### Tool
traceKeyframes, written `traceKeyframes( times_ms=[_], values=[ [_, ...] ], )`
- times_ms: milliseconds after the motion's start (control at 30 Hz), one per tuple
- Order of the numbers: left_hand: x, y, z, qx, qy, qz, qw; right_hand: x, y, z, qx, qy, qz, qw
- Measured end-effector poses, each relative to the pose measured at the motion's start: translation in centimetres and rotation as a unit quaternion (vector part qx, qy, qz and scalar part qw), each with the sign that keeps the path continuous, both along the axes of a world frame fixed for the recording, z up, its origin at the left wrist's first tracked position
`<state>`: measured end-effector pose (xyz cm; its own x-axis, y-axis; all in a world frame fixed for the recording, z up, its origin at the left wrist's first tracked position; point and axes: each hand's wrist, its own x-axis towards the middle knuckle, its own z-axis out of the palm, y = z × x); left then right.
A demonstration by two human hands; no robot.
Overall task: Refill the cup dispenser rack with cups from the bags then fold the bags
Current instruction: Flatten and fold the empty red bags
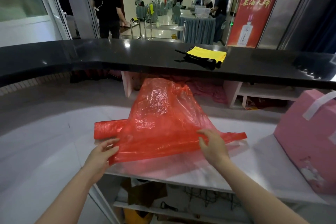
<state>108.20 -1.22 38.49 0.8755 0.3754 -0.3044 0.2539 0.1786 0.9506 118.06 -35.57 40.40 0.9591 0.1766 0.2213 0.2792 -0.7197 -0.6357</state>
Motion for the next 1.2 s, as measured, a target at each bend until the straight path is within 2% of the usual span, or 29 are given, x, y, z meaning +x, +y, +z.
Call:
traceKeyframes(
  times_ms=[167, 300, 400, 500, 633, 700, 833, 1033, 1200],
  values=[
    [-0.6, -0.5, -1.3, 0.071, 0.025, -0.001, 0.997, 1.0, 2.6, -3.8, -0.207, 0.086, 0.072, 0.972],
    [-2.4, 1.3, -2.4, 0.222, 0.049, 0.001, 0.974, 1.3, 1.0, -7.3, -0.275, 0.197, 0.053, 0.94],
    [-3.9, 2.7, -3.4, 0.245, 0.073, -0.013, 0.967, 1.1, -0.4, -8.4, -0.314, 0.2, 0.052, 0.927],
    [-4.4, 3.1, -3.4, 0.265, 0.078, -0.037, 0.96, 1.3, 0.4, -7.4, -0.29, 0.199, 0.042, 0.935],
    [-3.6, 3.3, -1.7, 0.302, 0.042, -0.029, 0.952, 1.1, 2.3, -5.1, -0.249, 0.051, 0.025, 0.967],
    [-3.1, 3.3, -0.7, 0.324, 0.027, -0.009, 0.946, 1.1, 3.0, -4.1, -0.203, 0.006, 0.04, 0.978],
    [-1.7, 3.6, 0.6, 0.347, -0.013, 0.003, 0.938, 1.4, 4.2, -2.1, -0.083, -0.026, 0.046, 0.995],
    [1.2, 3.9, 1.9, 0.31, -0.042, -0.017, 0.95, 3.9, 4.8, 0.6, -0.045, -0.078, 0.03, 0.995],
    [4.2, 4.7, 2.5, 0.249, -0.057, -0.007, 0.967, 7.6, 4.4, 2.0, -0.018, -0.079, -0.012, 0.997]
  ],
)
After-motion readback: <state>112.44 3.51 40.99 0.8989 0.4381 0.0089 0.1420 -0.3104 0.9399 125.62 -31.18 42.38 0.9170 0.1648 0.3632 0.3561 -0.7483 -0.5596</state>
